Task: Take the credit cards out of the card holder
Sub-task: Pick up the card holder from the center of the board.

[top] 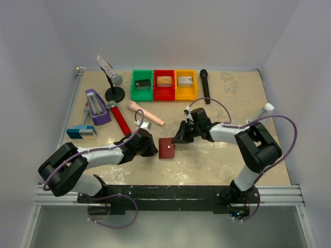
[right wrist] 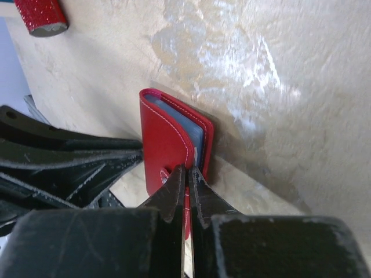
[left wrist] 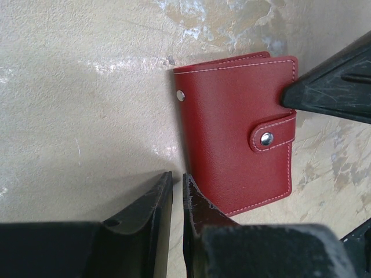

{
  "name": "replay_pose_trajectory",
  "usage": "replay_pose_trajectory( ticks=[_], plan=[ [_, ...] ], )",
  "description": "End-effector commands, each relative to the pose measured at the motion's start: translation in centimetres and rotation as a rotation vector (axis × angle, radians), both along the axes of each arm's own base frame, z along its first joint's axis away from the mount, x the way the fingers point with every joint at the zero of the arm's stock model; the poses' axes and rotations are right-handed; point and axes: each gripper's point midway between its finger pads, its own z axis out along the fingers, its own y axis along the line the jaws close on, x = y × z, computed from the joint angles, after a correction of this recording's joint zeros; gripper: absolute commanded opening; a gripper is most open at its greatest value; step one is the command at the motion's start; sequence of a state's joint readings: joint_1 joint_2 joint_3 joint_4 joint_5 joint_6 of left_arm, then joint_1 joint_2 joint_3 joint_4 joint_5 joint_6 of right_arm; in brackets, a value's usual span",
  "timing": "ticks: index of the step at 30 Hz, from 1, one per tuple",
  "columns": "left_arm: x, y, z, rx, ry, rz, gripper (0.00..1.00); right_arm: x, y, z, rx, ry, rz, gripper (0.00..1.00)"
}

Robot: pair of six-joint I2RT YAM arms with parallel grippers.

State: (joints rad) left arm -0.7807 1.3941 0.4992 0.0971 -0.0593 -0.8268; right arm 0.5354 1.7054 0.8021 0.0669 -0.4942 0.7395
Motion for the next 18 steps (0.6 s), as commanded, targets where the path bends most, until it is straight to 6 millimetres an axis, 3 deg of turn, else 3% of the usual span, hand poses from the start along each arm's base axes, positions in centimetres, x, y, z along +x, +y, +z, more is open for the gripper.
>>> replay_pose_trajectory(
  ticks=[1,8,12,18],
  plan=[
    [0.5,0.6,0.5,-0.001,-0.029,0.026,0.17,-0.3,-0.5,2.3,0.051,-0.074,0.013,0.00],
    [0.8,2.3,2.1,-0.021,-0.072,0.098,0.22,-1.2,-2.1,5.5,0.058,-0.168,0.032,0.00],
    [1.1,3.1,4.5,-0.080,-0.143,0.141,0.28,-2.3,-2.9,7.7,0.066,-0.213,0.063,0.00],
    [1.0,3.9,8.5,-0.259,-0.288,0.181,0.54,-4.8,-3.8,11.9,0.098,-0.309,0.130,0.00]
  ],
)
